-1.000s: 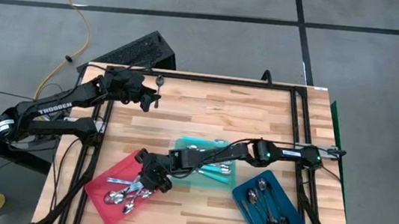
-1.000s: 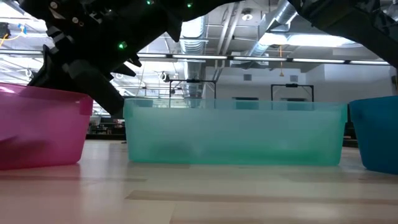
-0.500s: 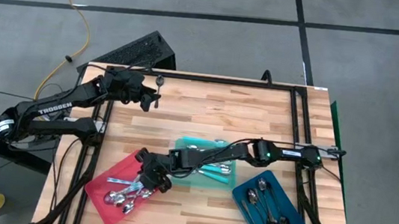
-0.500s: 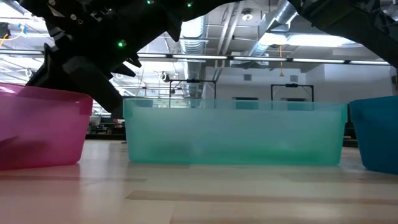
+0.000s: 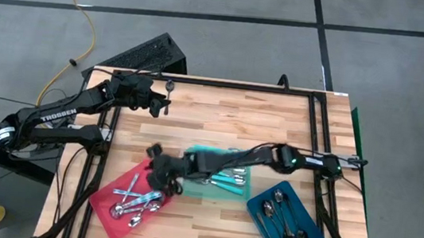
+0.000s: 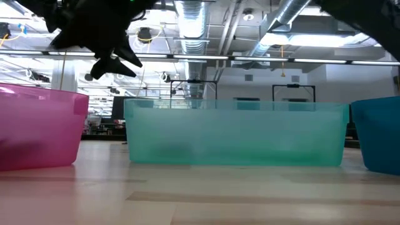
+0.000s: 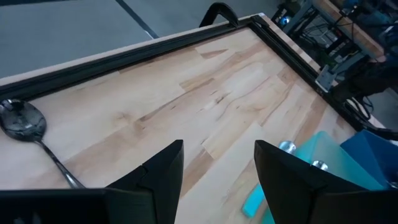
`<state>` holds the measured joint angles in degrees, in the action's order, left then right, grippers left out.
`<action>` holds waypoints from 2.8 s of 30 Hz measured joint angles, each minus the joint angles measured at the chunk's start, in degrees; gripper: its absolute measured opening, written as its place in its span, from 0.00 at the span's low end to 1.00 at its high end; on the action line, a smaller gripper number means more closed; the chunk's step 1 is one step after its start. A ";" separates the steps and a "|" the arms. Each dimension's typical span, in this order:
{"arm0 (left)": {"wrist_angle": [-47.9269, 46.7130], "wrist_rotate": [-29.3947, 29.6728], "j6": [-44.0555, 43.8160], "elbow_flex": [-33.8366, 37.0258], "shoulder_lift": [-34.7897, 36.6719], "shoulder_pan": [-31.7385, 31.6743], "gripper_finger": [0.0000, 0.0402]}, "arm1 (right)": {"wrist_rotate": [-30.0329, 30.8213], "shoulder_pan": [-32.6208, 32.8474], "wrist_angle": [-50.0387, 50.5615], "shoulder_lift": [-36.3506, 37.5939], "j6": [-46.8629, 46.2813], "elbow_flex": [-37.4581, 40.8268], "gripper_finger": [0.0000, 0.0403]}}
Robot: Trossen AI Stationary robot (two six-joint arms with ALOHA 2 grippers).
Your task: Sort silverware by color (type)
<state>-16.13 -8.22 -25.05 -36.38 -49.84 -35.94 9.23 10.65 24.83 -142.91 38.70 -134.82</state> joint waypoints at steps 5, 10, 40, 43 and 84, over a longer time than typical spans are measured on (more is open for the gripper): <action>-0.03 0.51 -2.08 0.00 0.00 -0.03 0.45 | 0.59 -3.09 9.92 9.27 -3.76 -0.22 0.31; -3.71 8.50 -8.36 0.00 -1.04 -0.03 0.45 | 2.04 -7.42 18.42 16.97 -8.54 0.08 0.31; -6.38 16.82 -5.79 -18.01 -48.08 -9.24 0.45 | 2.80 -19.63 36.48 28.34 -23.72 -0.02 0.31; -7.26 18.72 -5.91 -18.00 -48.89 -10.38 0.45 | 2.61 -19.65 37.17 28.34 -23.85 -0.02 0.31; -2.72 9.14 1.92 -17.97 -46.71 -9.70 0.00 | 2.32 -19.59 30.97 32.41 -32.89 0.19 0.30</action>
<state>-18.86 0.91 -23.14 -54.35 -96.56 -45.64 11.55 -8.94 55.79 -110.49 5.82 -134.64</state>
